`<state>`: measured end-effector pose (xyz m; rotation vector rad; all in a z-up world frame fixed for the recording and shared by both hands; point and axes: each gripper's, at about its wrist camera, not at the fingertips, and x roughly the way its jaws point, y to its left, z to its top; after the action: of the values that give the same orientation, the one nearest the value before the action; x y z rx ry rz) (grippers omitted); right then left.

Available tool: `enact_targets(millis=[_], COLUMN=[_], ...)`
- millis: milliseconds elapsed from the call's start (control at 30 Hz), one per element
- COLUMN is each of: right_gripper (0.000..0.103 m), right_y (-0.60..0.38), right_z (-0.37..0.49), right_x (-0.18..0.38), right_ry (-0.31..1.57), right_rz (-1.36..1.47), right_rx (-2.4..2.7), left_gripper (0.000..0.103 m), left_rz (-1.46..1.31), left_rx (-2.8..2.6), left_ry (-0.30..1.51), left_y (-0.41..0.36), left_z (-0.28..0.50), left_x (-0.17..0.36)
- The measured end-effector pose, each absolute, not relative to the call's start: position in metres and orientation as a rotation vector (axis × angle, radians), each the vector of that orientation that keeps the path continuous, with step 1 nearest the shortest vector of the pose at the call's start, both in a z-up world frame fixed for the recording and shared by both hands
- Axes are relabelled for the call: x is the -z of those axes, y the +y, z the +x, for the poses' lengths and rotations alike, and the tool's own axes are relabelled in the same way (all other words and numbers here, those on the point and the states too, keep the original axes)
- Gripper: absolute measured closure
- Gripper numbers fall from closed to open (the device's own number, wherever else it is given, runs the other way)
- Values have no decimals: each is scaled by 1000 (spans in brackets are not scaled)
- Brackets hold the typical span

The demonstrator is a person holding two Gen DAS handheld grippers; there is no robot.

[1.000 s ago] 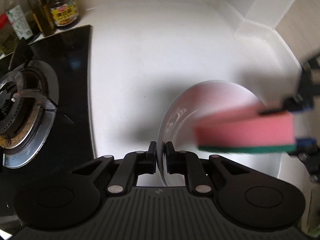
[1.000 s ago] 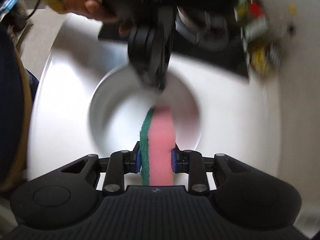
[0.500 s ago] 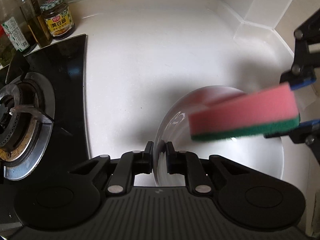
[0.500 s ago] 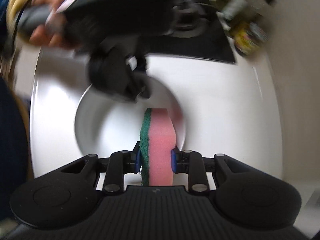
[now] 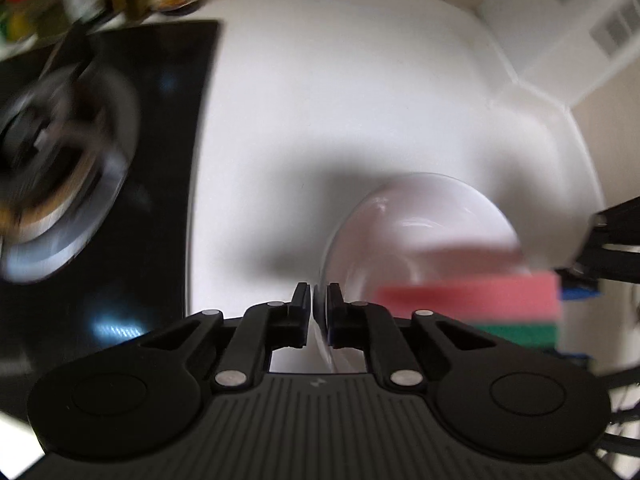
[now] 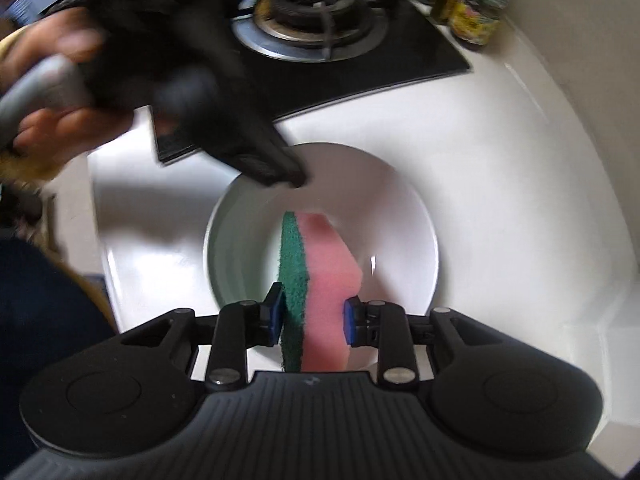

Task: Clean bowl
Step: 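Keep scrubbing the bowl with the sponge while the left gripper holds the rim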

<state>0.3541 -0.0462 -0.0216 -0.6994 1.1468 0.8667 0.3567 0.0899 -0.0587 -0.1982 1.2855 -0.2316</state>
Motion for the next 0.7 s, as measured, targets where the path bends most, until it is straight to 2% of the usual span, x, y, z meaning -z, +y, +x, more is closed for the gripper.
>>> enact_targets(millis=[100, 200, 333, 433, 600, 700], right_gripper=[77, 78, 78, 78, 79, 79], right_y=[-49, -39, -23, -34, -52, -54], right_z=[351, 335, 323, 319, 312, 303], right_x=[10, -6, -12, -1, -3, -12], right_ry=[1142, 1063, 713, 614, 797, 983], right_rz=[-663, -779, -1256, -1510, -1463, -1264], right_rx=[-851, -936, -1128, -1177, -1137, -1133], left_gripper=[93, 90, 90, 91, 93, 92], left_rz=[-261, -227, -72, 26, 55, 57], left_rx=[119, 92, 176, 186, 219, 239], left_ry=[1283, 1292, 1289, 1262, 1215, 1196], left_y=[86, 75, 66, 65, 70, 69], left_z=[334, 327, 335, 344, 359, 367], left_x=[60, 63, 61, 60, 60, 60])
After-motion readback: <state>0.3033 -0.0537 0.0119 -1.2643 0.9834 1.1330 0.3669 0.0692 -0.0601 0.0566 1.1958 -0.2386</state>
